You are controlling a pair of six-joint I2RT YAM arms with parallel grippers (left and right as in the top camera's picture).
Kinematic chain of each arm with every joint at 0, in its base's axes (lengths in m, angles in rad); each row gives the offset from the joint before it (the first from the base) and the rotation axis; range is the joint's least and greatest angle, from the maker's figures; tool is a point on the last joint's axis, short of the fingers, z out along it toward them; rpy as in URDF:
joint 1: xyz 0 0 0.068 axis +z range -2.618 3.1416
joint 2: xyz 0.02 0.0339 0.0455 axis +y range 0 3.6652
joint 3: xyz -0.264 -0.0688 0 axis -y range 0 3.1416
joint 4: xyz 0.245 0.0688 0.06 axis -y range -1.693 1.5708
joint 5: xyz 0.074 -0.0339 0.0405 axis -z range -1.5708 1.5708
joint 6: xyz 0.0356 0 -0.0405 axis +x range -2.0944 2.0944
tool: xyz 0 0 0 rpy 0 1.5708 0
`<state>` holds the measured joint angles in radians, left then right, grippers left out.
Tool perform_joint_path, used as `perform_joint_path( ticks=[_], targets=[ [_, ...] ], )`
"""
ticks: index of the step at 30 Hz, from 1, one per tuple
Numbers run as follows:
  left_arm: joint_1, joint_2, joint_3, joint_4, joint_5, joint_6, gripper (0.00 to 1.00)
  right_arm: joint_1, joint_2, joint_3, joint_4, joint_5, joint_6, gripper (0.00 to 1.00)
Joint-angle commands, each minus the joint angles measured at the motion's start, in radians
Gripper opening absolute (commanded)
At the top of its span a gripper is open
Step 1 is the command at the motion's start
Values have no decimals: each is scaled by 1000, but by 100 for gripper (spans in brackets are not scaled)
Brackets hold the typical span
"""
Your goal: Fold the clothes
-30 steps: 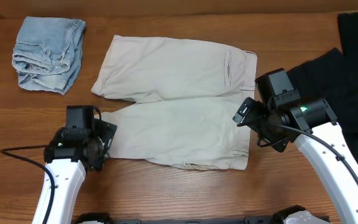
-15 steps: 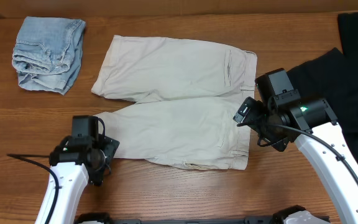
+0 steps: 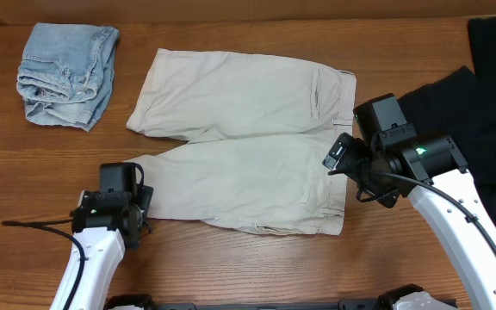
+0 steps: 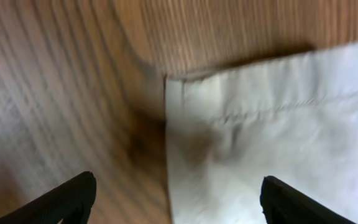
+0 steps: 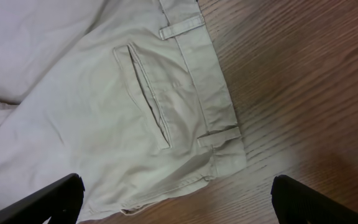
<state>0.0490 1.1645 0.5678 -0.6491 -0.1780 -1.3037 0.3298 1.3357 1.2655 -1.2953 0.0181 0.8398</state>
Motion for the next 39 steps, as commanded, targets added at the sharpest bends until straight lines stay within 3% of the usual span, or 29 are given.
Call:
perform_joint_path(
  ticks=[1, 12, 16, 21, 32, 39],
  targets=[
    [26, 55, -13, 21, -39, -19, 85, 7, -15, -3, 6, 13, -2, 100],
    [57, 224, -12, 185, -23, -6, 75, 7, -1, -3, 16, 9, -2, 100],
    [57, 244, -12, 192, -34, 40, 53, 7, 6, -3, 17, 2, -2, 100],
    [57, 262, -12, 163, -19, 58, 4, 7, 6, -3, 11, -2, -2, 99],
    [57, 223, 85, 85, 208, 384, 4, 53, 10, -118, -24, -134, 55, 93],
    [57, 214, 140, 34, 220, 440, 4, 122, 10, -365, 208, -185, 108, 93]
  ],
)
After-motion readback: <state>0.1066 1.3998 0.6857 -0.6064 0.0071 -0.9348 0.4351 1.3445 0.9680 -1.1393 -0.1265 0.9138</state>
